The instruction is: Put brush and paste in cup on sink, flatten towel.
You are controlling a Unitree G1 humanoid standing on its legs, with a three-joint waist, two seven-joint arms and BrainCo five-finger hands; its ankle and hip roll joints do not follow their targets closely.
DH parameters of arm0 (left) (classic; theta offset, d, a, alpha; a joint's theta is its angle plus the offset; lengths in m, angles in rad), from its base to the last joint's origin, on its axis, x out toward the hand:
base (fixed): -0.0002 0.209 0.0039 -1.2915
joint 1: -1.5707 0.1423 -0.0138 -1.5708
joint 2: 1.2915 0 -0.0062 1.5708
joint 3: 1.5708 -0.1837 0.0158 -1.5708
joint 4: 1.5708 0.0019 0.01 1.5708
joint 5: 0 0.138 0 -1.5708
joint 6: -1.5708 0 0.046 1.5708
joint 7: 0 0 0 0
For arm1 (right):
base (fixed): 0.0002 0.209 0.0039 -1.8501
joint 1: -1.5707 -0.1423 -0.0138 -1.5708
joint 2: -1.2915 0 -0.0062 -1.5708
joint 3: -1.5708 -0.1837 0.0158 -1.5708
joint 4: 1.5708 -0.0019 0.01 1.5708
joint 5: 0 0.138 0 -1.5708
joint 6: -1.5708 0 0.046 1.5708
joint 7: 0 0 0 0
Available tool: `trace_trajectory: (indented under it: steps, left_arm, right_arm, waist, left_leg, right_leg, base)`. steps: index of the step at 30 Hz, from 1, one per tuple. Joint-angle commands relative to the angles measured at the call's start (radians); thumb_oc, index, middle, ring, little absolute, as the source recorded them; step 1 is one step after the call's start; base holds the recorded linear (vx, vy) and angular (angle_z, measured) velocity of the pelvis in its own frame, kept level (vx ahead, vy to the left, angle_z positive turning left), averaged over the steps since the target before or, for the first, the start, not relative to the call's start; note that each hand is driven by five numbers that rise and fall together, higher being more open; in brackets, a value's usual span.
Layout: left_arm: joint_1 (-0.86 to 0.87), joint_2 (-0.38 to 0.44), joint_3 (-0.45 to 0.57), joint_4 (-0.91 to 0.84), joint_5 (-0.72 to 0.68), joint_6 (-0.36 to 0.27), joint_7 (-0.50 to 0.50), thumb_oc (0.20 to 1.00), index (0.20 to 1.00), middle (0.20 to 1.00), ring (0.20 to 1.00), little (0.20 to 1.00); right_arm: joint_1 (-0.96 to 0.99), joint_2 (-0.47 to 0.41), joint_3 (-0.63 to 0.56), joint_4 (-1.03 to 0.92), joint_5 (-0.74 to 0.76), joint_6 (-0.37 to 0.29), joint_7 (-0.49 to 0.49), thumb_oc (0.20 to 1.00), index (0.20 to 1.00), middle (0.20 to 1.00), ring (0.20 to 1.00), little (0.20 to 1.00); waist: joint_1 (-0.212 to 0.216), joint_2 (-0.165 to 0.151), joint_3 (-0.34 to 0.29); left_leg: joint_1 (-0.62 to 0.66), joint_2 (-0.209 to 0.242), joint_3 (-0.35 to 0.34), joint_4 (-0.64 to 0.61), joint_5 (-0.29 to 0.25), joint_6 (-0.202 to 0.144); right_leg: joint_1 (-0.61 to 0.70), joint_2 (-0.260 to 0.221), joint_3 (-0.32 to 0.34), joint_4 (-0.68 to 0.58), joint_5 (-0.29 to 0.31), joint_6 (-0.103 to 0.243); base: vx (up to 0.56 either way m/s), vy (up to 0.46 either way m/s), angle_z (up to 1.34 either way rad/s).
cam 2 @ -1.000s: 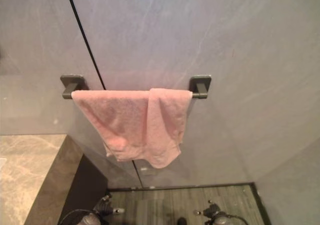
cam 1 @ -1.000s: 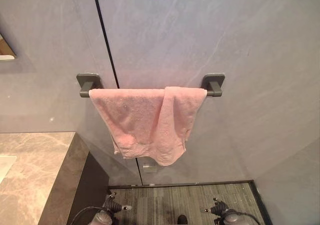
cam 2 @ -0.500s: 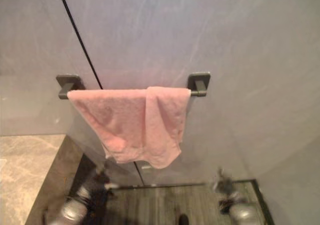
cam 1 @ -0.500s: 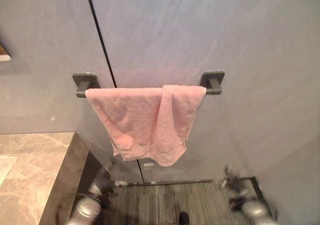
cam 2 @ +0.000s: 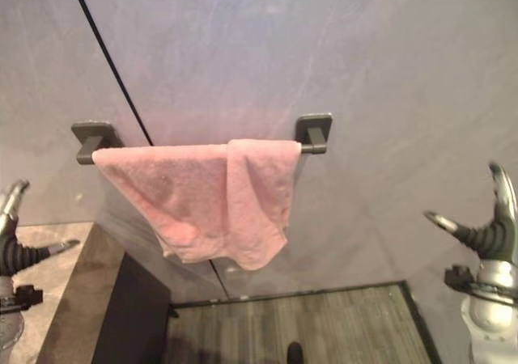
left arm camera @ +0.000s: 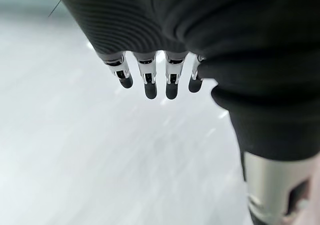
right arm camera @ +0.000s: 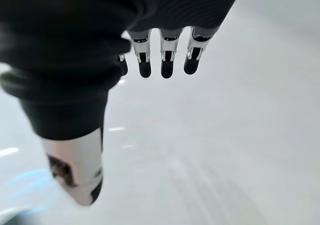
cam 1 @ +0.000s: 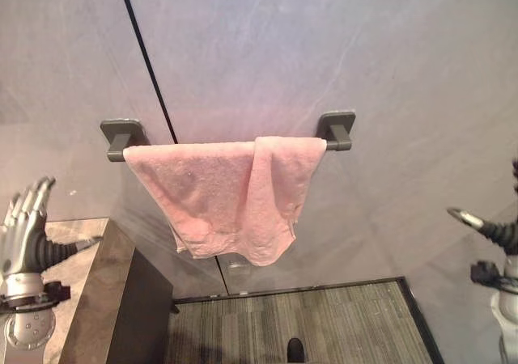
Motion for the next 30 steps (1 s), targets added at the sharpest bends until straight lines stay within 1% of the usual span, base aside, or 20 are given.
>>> trace_trajectory:
  steps: [1, 2, 3, 4, 5, 6, 7, 8, 9, 10, 11, 14, 18, 22, 27, 30]
  left_arm:
    - [-0.051, 0.153, 0.028, -0.067, 0.087, -0.05, 0.075, 1.0, 1.0, 1.0, 1.0, 1.0]
    - [-0.069, 0.192, 0.014, -0.121, 0.116, -0.071, 0.082, 1.0, 1.0, 1.0, 1.0, 1.0]
    - [-0.069, 0.191, 0.016, -0.12, 0.117, -0.072, 0.083, 1.0, 1.0, 1.0, 1.0, 1.0]
    - [-0.081, 0.226, 0.002, -0.166, 0.128, -0.095, 0.093, 1.0, 1.0, 1.0, 1.0, 1.0]
    - [-0.081, 0.223, 0.003, -0.166, 0.129, -0.096, 0.093, 1.0, 1.0, 1.0, 1.0, 1.0]
    - [-0.084, 0.257, -0.004, -0.204, 0.137, -0.123, 0.114, 1.0, 1.0, 1.0, 1.0, 1.0]
    - [-0.082, 0.255, -0.003, -0.204, 0.138, -0.124, 0.116, 1.0, 1.0, 1.0, 1.0, 1.0]
    - [-0.075, 0.29, -0.014, -0.225, 0.145, -0.134, 0.138, 1.0, 1.0, 1.0, 1.0, 1.0]
    - [-0.073, 0.291, -0.013, -0.223, 0.146, -0.134, 0.141, 1.0, 1.0, 1.0, 1.0, 1.0]
    - [-0.053, 0.305, -0.025, -0.235, 0.137, -0.145, 0.14, 1.0, 1.0, 1.0, 1.0, 1.0]
    - [-0.052, 0.304, -0.024, -0.235, 0.136, -0.145, 0.14, 1.0, 1.0, 1.0, 1.0, 1.0]
    - [-0.037, 0.326, -0.045, -0.227, 0.126, -0.149, 0.124, 1.0, 1.0, 1.0, 1.0, 1.0]
    - [-0.032, 0.36, -0.073, -0.178, 0.138, -0.146, 0.115, 1.0, 1.0, 1.0, 1.0, 1.0]
    - [-0.035, 0.411, -0.131, -0.102, 0.187, -0.135, 0.117, 1.0, 1.0, 1.0, 1.0, 1.0]
    - [-0.073, 0.423, -0.196, -0.067, 0.188, -0.145, 0.095, 1.0, 1.0, 1.0, 1.0, 1.0]
    - [-0.102, 0.431, -0.215, -0.071, 0.201, -0.146, 0.089, 1.0, 1.0, 1.0, 1.0, 1.0]
  right_arm:
    - [-0.116, -0.076, 0.064, -0.077, -0.111, -0.049, -0.025, 1.0, 1.0, 1.0, 1.0, 1.0]
    - [-0.161, -0.121, 0.137, -0.131, -0.154, -0.053, -0.009, 1.0, 1.0, 1.0, 1.0, 1.0]
    - [-0.165, -0.121, 0.14, -0.13, -0.156, -0.051, -0.01, 1.0, 1.0, 1.0, 1.0, 1.0]
    - [-0.194, -0.17, 0.185, -0.179, -0.212, -0.057, -0.014, 1.0, 1.0, 1.0, 1.0, 1.0]
    - [-0.198, -0.17, 0.19, -0.178, -0.218, -0.055, -0.017, 1.0, 1.0, 1.0, 1.0, 1.0]
    - [-0.223, -0.243, 0.214, -0.256, -0.294, -0.076, -0.04, 1.0, 1.0, 1.0, 1.0, 1.0]
    - [-0.223, -0.244, 0.216, -0.257, -0.298, -0.075, -0.043, 1.0, 1.0, 1.0, 1.0, 1.0]
    - [-0.245, -0.275, 0.248, -0.296, -0.307, -0.093, -0.065, 1.0, 1.0, 1.0, 1.0, 1.0]
    - [-0.248, -0.275, 0.252, -0.294, -0.307, -0.093, -0.067, 1.0, 1.0, 1.0, 1.0, 1.0]
    - [-0.253, -0.311, 0.275, -0.306, -0.338, -0.09, -0.078, 1.0, 1.0, 1.0, 1.0, 1.0]
    - [-0.255, -0.312, 0.279, -0.304, -0.34, -0.089, -0.081, 1.0, 1.0, 1.0, 1.0, 1.0]
    - [-0.286, -0.381, 0.342, -0.275, -0.354, -0.075, -0.052, 1.0, 1.0, 1.0, 1.0, 1.0]
    - [-0.347, -0.438, 0.42, -0.273, -0.339, -0.082, -0.013, 1.0, 1.0, 1.0, 1.0, 1.0]
    - [-0.402, -0.465, 0.479, -0.25, -0.34, -0.084, -0.008, 1.0, 1.0, 1.0, 1.0, 1.0]
    - [-0.506, -0.471, 0.591, -0.201, -0.357, -0.07, 0.02, 1.0, 1.0, 1.0, 1.0, 1.0]
    - [-0.536, -0.471, 0.627, -0.178, -0.375, -0.066, 0.03, 1.0, 1.0, 1.0, 1.0, 1.0]
  waist:
    - [0.013, -0.036, -0.017]
    - [0.019, -0.039, -0.015]
    - [0.018, -0.039, -0.016]
    - [0.022, -0.043, -0.018]
    - [0.021, -0.042, -0.017]
    - [0.024, -0.045, -0.017]
    - [0.023, -0.044, -0.016]
    - [0.028, -0.046, -0.015]
    - [0.027, -0.047, -0.016]
    - [0.028, -0.05, -0.013]
    - [0.028, -0.048, -0.014]
    - [0.033, -0.052, -0.011]
    - [0.039, -0.053, -0.009]
    - [0.042, -0.054, -0.008]
    - [0.046, -0.053, -0.006]
    - [0.044, -0.052, -0.006]
  left_leg:
    - [-0.047, 0.02, -0.032, 0.009, 0.015, -0.021]
    - [-0.046, 0.02, -0.029, 0.009, 0.02, -0.02]
    - [-0.045, 0.02, -0.031, 0.009, 0.016, -0.021]
    - [-0.046, 0.02, -0.031, 0.009, 0.016, -0.021]
    - [-0.046, 0.02, -0.03, 0.009, 0.016, -0.021]
    - [-0.046, 0.02, -0.032, 0.009, 0.017, -0.022]
    - [-0.046, 0.02, -0.032, 0.009, 0.017, -0.022]
    - [-0.046, 0.02, -0.032, 0.009, 0.019, -0.022]
    - [-0.046, 0.02, -0.032, 0.009, 0.019, -0.022]
    - [-0.048, 0.019, -0.035, 0.009, 0.02, -0.022]
    - [-0.048, 0.019, -0.035, 0.009, 0.02, -0.022]
    - [-0.05, 0.019, -0.036, 0.009, 0.023, -0.023]
    - [-0.05, 0.018, -0.037, 0.009, 0.026, -0.024]
    - [-0.054, 0.017, -0.038, 0.009, 0.029, -0.025]
    - [-0.055, 0.015, -0.038, 0.009, 0.028, -0.025]
    - [-0.056, 0.015, -0.039, 0.009, 0.028, -0.025]
  right_leg:
    - [0.084, -0.104, -0.015, 0.009, -0.037, 0.104]
    - [0.083, -0.104, -0.014, 0.009, -0.031, 0.103]
    - [0.083, -0.104, -0.012, 0.009, -0.033, 0.104]
    - [0.083, -0.105, -0.014, 0.009, -0.033, 0.104]
    - [0.083, -0.105, -0.013, 0.009, -0.033, 0.104]
    - [0.083, -0.105, -0.012, 0.009, -0.033, 0.104]
    - [0.083, -0.105, -0.011, 0.009, -0.033, 0.104]
    - [0.082, -0.105, -0.013, 0.009, -0.032, 0.105]
    - [0.082, -0.105, -0.013, 0.009, -0.032, 0.105]
    - [0.082, -0.105, -0.017, 0.009, -0.031, 0.104]
    - [0.082, -0.105, -0.017, 0.009, -0.031, 0.104]
    - [0.083, -0.106, -0.019, 0.009, -0.031, 0.103]
    - [0.083, -0.105, -0.02, 0.009, -0.031, 0.103]
    - [0.082, -0.106, -0.023, 0.009, -0.029, 0.105]
    - [0.081, -0.105, -0.025, 0.009, -0.029, 0.105]
    - [0.082, -0.107, -0.027, 0.009, -0.03, 0.106]
  base:
    - [-0.03, 0.0, -0.01]
    - [0.0, 0.0, 0.0]
    - [0.0, 0.0, 0.0]
    - [0.0, 0.0, 0.0]
    - [0.0, 0.0, 0.0]
    - [0.0, 0.0, 0.0]
    - [0.0, 0.0, 0.0]
    - [0.0, 0.0, 0.0]
    - [0.0, 0.0, 0.0]
    - [0.0, 0.0, 0.0]
    - [0.0, 0.0, 0.0]
    - [0.0, 0.0, 0.0]
    - [0.0, 0.0, 0.0]
    - [0.0, 0.0, 0.0]
    - [0.0, 0.0, 0.0]
    - [0.0, 0.0, 0.0]
